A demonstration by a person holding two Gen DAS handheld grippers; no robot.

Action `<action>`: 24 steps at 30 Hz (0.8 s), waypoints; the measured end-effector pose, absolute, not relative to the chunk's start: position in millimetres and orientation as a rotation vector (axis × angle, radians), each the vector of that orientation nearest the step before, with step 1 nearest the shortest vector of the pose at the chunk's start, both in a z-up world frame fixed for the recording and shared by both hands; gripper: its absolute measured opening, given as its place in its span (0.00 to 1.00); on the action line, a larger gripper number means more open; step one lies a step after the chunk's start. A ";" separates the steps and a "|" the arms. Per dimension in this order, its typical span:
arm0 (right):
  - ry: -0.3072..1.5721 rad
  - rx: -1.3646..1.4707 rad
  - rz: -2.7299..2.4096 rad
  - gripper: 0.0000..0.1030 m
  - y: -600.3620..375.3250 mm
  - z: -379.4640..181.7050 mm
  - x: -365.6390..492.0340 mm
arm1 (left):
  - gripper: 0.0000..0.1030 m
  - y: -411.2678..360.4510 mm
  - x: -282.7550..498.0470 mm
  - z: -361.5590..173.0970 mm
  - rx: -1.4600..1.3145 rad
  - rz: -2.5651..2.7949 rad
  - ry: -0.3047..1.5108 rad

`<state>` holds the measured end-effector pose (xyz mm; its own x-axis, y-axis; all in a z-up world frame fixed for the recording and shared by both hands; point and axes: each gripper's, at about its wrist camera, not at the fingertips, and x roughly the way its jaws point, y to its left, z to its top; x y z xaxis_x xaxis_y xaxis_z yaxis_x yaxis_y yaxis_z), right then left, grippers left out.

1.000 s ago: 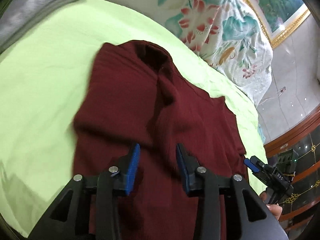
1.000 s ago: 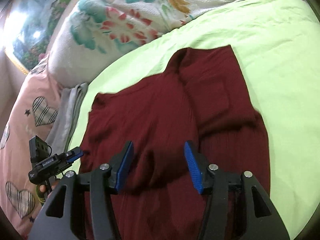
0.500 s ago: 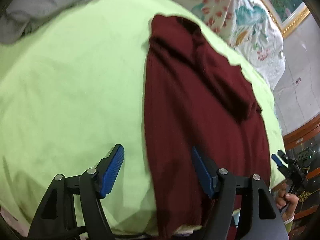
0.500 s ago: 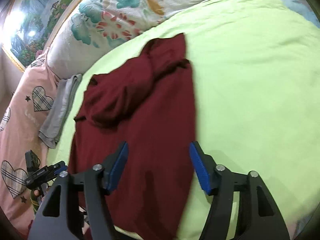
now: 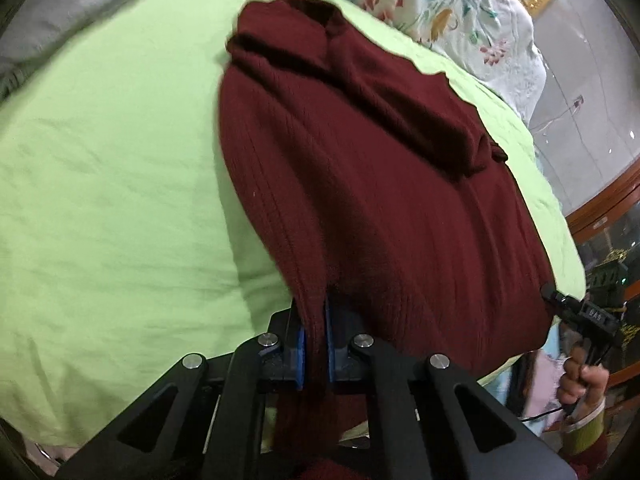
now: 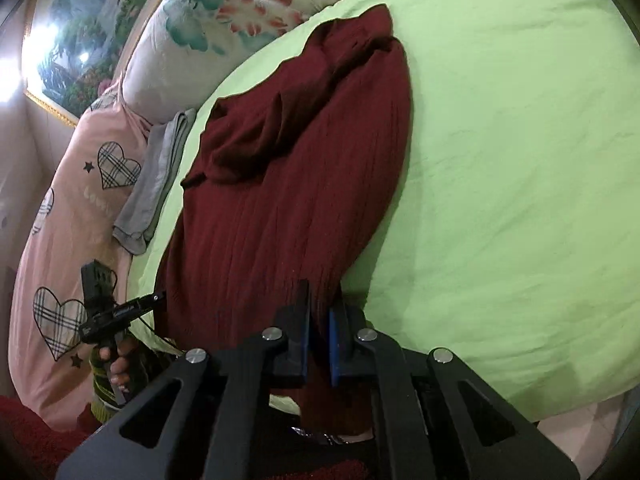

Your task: Fold large clothes

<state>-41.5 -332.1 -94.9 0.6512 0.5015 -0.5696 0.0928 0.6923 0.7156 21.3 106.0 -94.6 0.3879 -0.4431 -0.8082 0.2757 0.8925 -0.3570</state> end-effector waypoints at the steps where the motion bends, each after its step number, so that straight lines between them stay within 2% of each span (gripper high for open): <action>1: 0.821 0.792 0.265 0.07 -335.6 -91.1 -45.5 | 0.05 114.5 15.7 -84.8 -0.182 -0.464 1.045; 4: 0.754 0.833 0.258 0.07 -356.5 -83.8 -59.0 | 0.02 134.8 13.1 -75.8 -0.221 -0.463 1.016; 9: 0.810 0.869 0.252 0.07 -361.0 -106.5 -53.0 | 0.03 157.6 24.0 -104.1 -0.307 -0.431 1.088; 12: 0.828 0.864 0.286 0.14 -352.0 -112.3 -50.2 | 0.06 157.3 25.2 -105.8 -0.335 -0.458 1.088; 13: 0.827 0.865 0.295 0.20 -352.1 -111.3 -50.3 | 0.10 157.5 26.4 -104.8 -0.345 -0.461 1.092; 14: 0.827 0.868 0.314 0.24 -353.0 -109.8 -50.3 | 0.19 155.8 28.4 -106.3 -0.356 -0.467 1.099; 16: 0.819 0.875 0.357 0.43 -355.2 -105.9 -51.1 | 0.36 155.7 32.8 -106.1 -0.390 -0.500 1.105; 18: 0.817 0.860 0.381 0.47 -353.6 -103.0 -50.6 | 0.63 150.0 39.2 -106.2 -0.425 -0.544 1.109; 20: 0.829 0.843 0.406 0.48 -349.8 -104.6 -46.8 | 0.71 138.4 45.1 -105.5 -0.420 -0.565 1.115; 22: 0.835 0.845 0.451 0.48 -343.8 -108.2 -41.2 | 0.68 122.4 46.0 -102.4 -0.325 -0.556 1.108; 23: 0.834 0.843 0.469 0.48 -342.2 -108.3 -40.7 | 0.57 117.2 44.8 -101.3 -0.283 -0.556 1.101; 24: 0.837 0.838 0.495 0.44 -338.8 -108.6 -39.6 | 0.30 112.7 42.8 -101.3 -0.248 -0.563 1.099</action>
<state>-39.6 -338.8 -108.6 0.5886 0.6750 -0.4449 -0.0649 0.5880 0.8063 42.8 112.7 -101.3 0.3334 -0.5448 -0.7695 0.3067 0.8344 -0.4579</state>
